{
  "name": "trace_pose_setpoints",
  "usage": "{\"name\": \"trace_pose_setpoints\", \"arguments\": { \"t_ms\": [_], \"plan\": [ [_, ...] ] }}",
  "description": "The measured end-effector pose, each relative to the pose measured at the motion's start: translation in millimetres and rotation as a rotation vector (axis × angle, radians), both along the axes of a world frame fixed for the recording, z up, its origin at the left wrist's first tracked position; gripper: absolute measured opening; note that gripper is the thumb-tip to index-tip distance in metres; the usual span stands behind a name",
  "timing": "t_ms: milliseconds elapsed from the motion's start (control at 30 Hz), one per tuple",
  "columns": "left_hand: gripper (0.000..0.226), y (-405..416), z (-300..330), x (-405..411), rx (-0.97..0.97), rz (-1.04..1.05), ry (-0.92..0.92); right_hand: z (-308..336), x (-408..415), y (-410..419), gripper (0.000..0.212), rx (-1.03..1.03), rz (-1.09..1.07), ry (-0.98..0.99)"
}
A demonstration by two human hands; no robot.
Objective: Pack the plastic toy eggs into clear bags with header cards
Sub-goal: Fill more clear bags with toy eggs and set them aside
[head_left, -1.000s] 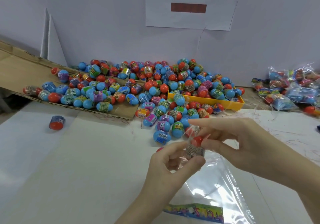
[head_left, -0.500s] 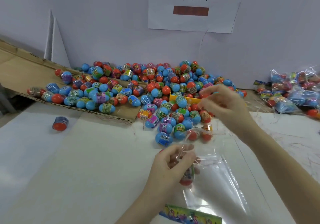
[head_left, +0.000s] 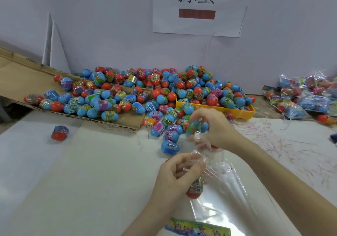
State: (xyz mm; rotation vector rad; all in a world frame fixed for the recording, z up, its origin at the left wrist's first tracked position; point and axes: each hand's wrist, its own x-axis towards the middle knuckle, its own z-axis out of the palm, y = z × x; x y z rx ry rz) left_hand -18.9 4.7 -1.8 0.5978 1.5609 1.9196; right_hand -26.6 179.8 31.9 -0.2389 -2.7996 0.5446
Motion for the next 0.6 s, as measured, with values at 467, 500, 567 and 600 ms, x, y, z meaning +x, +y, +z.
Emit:
{"name": "trace_pose_setpoints", "arguments": {
  "t_ms": [467, 500, 567, 600],
  "plan": [
    [0.028, -4.3, 7.2, 2.1, 0.059, -0.010, 0.046, 65.1, 61.1, -22.6, 0.041, -0.127, 0.262, -0.028],
    [0.028, -4.5, 7.8, 2.4, 0.061, -0.010, 0.057, 65.9, 61.5, -22.5, 0.042, -0.128, 0.270, -0.043],
    [0.026, -4.9, 8.9, 2.7, 0.063, -0.014, 0.069, 67.9, 63.6, -21.7, 0.043, -0.134, 0.282, -0.080],
    [0.023, -4.7, 9.3, 2.7, 0.066, -0.016, 0.071, 69.2, 64.6, -21.8, 0.042, -0.141, 0.288, -0.103]
  ]
}}
